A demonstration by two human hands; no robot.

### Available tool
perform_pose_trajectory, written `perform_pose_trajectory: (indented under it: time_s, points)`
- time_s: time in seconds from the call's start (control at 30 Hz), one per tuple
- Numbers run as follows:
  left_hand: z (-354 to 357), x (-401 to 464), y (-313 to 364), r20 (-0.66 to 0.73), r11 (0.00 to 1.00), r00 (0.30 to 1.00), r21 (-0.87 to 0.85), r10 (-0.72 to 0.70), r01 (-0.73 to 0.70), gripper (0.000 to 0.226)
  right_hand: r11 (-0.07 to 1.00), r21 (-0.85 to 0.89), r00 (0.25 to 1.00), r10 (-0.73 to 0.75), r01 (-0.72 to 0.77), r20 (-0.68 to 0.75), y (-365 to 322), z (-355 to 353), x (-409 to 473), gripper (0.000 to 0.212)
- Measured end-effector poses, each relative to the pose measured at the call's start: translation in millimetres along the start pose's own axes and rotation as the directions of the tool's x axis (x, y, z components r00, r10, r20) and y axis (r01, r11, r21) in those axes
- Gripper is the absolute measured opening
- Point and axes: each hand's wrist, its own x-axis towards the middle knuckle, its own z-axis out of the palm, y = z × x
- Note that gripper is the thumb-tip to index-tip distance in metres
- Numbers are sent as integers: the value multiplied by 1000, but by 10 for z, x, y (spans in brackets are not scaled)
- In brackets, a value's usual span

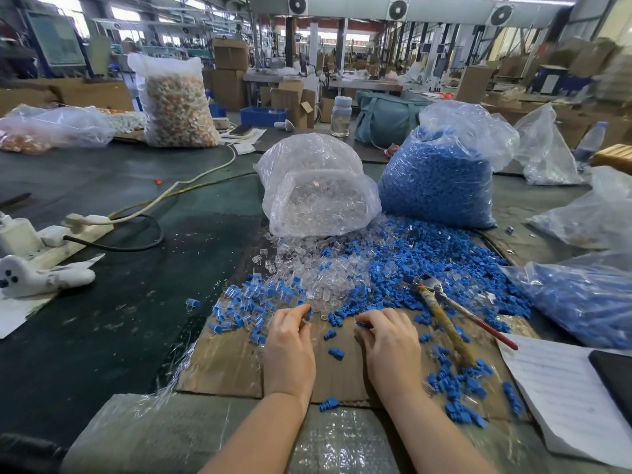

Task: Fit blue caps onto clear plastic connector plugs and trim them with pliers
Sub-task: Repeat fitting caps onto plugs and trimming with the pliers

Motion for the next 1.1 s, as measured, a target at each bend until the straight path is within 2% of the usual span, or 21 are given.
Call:
perform_pose_trajectory:
  time_s: [0.47,0.83,0.93,1.03,1.1]
  points:
    - [-27,-11,14,36,998,999,-58,37,-35,27,998,-66,998,23,-19,66,7,12,9,17]
    - [-46,-8,13,55,992,998,-121,40,-33,26,997,-73,999,17,-13,48,-12,-6,2,19]
    - [-42,-15,15,114,989,992,-141,53,-36,29,997,-23,997,-71,70,-24,-41,-39,-15,13]
    - [-34,-31,28,178,989,979,-127,101,-79,28,980,9,978,-199,199,-64,-58,-62,-32,17]
    - [-34,-44,38,202,986,969,-113,142,-121,25,961,1,957,-277,278,-87,-71,-81,-39,7]
